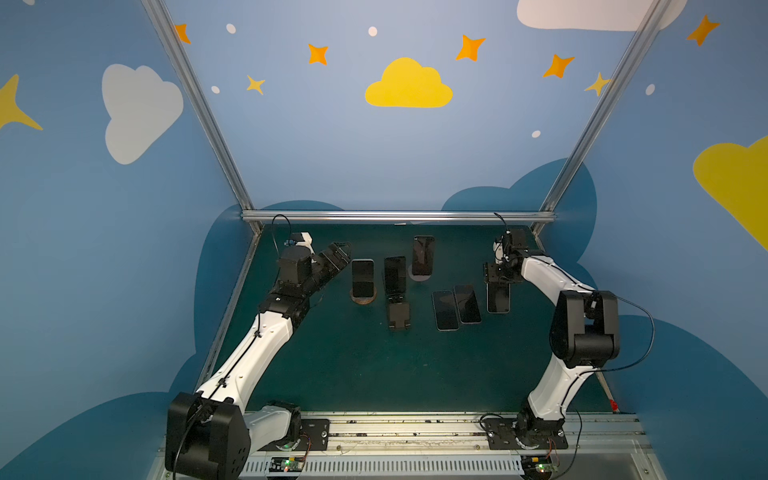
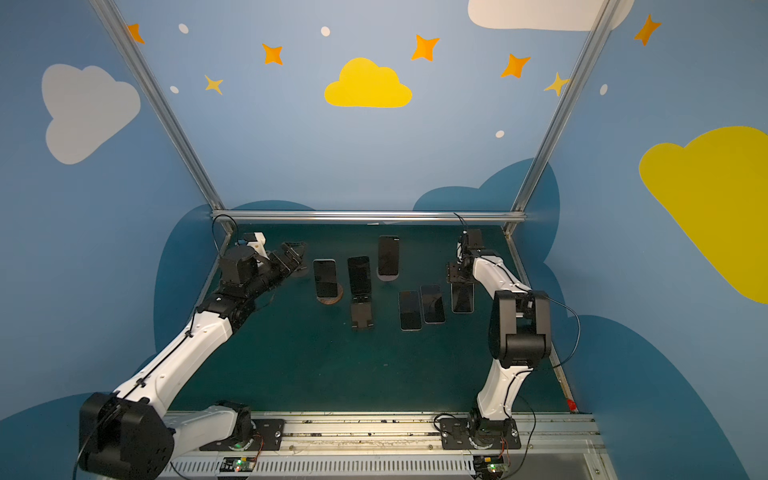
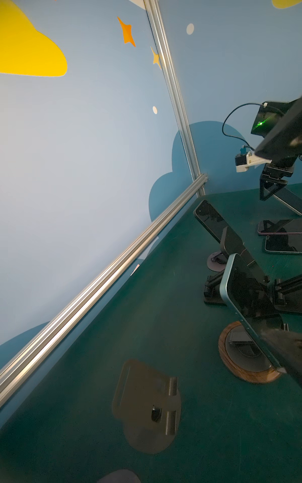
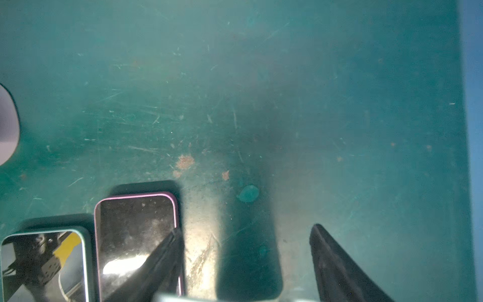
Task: Remove the phone from the phone stand
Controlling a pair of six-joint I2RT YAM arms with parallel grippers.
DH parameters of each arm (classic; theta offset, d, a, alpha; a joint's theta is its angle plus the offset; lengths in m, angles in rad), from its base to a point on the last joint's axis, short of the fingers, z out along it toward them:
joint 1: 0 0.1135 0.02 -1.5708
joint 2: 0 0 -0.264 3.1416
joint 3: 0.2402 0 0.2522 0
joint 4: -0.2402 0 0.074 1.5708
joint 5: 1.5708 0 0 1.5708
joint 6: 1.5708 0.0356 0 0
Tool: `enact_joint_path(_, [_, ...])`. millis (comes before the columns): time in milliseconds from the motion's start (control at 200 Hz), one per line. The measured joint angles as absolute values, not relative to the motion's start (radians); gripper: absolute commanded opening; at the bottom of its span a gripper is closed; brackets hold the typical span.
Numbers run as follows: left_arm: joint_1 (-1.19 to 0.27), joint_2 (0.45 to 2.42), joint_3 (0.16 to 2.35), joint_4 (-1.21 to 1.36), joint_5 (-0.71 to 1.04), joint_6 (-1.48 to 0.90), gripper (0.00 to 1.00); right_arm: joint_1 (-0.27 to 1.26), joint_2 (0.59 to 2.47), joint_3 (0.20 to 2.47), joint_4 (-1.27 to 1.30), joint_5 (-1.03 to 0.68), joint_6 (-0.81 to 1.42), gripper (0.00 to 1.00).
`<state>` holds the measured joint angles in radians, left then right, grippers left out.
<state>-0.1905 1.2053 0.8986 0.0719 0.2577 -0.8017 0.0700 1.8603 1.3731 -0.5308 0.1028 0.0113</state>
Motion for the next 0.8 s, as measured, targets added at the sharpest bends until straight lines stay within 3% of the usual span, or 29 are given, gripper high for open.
enact_joint_path(796, [-0.175, 1.238, 0.899, 0.080, 0.278, -0.816, 1.00, 0.053, 2.061, 1.516, -0.722, 0.050, 0.034, 0.63])
